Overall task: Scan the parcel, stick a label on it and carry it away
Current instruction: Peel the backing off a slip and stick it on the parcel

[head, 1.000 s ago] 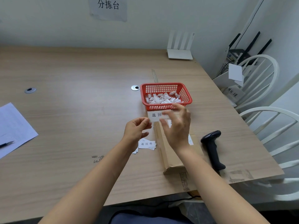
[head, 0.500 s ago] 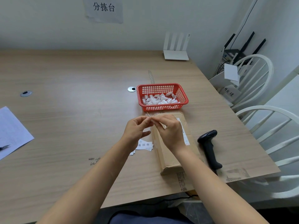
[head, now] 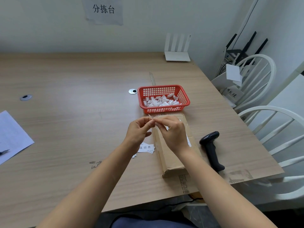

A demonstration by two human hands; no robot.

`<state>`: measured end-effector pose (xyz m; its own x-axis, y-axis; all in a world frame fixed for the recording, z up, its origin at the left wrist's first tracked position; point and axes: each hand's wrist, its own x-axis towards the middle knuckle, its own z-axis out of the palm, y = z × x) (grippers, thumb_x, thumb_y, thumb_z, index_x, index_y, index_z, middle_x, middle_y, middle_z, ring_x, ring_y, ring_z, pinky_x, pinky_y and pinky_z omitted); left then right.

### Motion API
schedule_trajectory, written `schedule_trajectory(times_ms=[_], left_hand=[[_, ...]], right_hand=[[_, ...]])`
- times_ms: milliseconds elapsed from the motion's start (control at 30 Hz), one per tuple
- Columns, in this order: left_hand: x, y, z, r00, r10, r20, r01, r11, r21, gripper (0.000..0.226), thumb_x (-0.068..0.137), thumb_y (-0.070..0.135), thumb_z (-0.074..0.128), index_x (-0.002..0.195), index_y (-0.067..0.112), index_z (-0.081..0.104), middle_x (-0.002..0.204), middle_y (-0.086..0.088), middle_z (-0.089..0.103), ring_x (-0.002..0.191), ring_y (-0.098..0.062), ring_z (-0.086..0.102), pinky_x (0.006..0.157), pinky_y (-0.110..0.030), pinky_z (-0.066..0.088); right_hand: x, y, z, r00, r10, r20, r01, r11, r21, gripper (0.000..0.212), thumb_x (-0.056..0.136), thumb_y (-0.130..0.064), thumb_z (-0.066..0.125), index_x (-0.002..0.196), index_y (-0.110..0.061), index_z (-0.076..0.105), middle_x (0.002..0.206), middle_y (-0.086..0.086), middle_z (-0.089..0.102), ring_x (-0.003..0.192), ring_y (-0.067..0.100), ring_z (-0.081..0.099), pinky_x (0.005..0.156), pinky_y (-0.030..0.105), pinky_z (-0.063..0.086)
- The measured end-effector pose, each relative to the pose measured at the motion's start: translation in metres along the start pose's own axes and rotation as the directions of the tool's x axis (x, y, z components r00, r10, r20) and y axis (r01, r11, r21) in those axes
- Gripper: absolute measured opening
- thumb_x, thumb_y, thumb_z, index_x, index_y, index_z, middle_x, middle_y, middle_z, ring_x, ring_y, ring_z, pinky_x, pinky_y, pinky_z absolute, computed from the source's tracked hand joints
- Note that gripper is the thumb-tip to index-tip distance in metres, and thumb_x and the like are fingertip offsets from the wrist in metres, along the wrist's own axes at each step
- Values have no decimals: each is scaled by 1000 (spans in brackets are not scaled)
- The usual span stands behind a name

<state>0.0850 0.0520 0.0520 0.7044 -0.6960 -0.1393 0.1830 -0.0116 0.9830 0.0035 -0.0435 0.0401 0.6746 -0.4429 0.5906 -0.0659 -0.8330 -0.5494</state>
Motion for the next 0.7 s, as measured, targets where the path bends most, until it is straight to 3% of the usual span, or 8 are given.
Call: schedule_trajectory(times_ms=[133,300,500,700], left_hand=[[-1,0,3,1000,15,15,-15,1000,24,21,91,15,51,75,21,62,81,1,63,84,-10,60,68,-22,46],[0,0,4,1000,17,20,-19,998,61,23,92,15,50,72,22,61,78,1,61,83,-11,58,67,-22,44],[4,1,0,998,35,49,-41,990,138,23,90,12,53,70,19,63,72,0,58,74,-11,52,63,-21,39],[13,0,10,997,78,27,-81,984,158,20,88,10,55,70,17,62,70,0,57,66,-6,51,50,-4,42]], right_hand=[[-1,0,-1,1000,19,2,-20,1000,21,19,79,-13,64,95,-8,72,82,12,75,78,28,67,67,45,57],[-2,0,-3,985,168,47,-173,971,163,17,79,-15,66,93,-10,73,88,10,76,83,21,68,72,40,57],[-1,3,-8,954,266,139,-293,924,245,11,80,-17,67,85,-10,74,81,7,76,71,14,68,64,28,56],[5,3,-7,901,415,126,-433,847,309,9,80,-15,67,77,-9,73,70,3,71,65,7,63,65,23,53]])
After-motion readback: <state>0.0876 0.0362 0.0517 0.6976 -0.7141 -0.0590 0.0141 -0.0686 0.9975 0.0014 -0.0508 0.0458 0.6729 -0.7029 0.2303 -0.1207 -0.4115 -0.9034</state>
